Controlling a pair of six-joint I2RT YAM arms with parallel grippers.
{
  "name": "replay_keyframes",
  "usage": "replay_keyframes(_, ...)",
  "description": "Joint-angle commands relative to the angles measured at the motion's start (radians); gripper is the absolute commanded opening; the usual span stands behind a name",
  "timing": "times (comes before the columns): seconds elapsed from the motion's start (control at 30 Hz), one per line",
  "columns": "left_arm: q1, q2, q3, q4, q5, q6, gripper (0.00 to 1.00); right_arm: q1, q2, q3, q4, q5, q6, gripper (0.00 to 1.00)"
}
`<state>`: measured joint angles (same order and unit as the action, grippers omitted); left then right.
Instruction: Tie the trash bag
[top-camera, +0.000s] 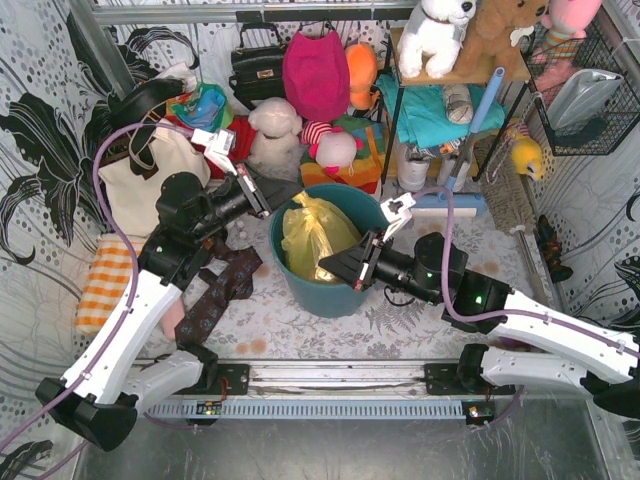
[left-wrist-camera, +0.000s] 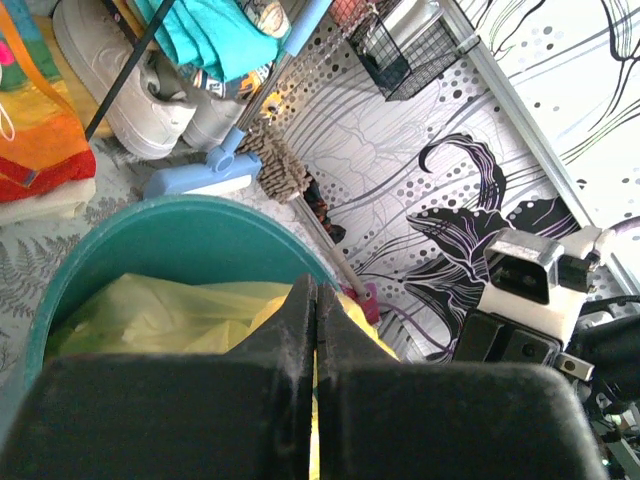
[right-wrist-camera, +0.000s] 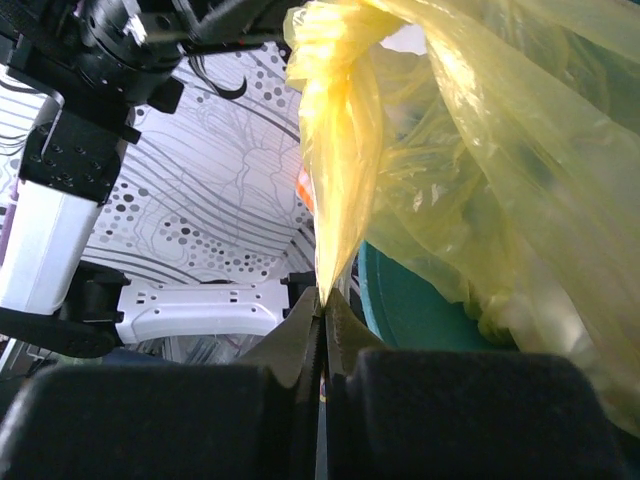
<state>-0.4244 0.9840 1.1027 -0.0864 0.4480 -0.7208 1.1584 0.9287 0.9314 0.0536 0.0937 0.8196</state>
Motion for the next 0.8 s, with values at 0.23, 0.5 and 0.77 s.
replay_keyframes(0.23,0.001,0.074,0.119,0.139,-0.034,0.026,0.0,0.009,-0.087,-0.041,-0.173,0.026,0.069,0.0)
replay_keyframes(0.5,0.001,0.101,0.161,0.113,-0.064,0.076,0.0,0.008,-0.116,-0.051,-0.236,0.04,0.089,0.0)
replay_keyframes(0.77,0.0,0.096,0.143,-0.003,-0.198,0.142,0.0,0.009,-0.131,-0.061,-0.265,0.048,0.099,0.0)
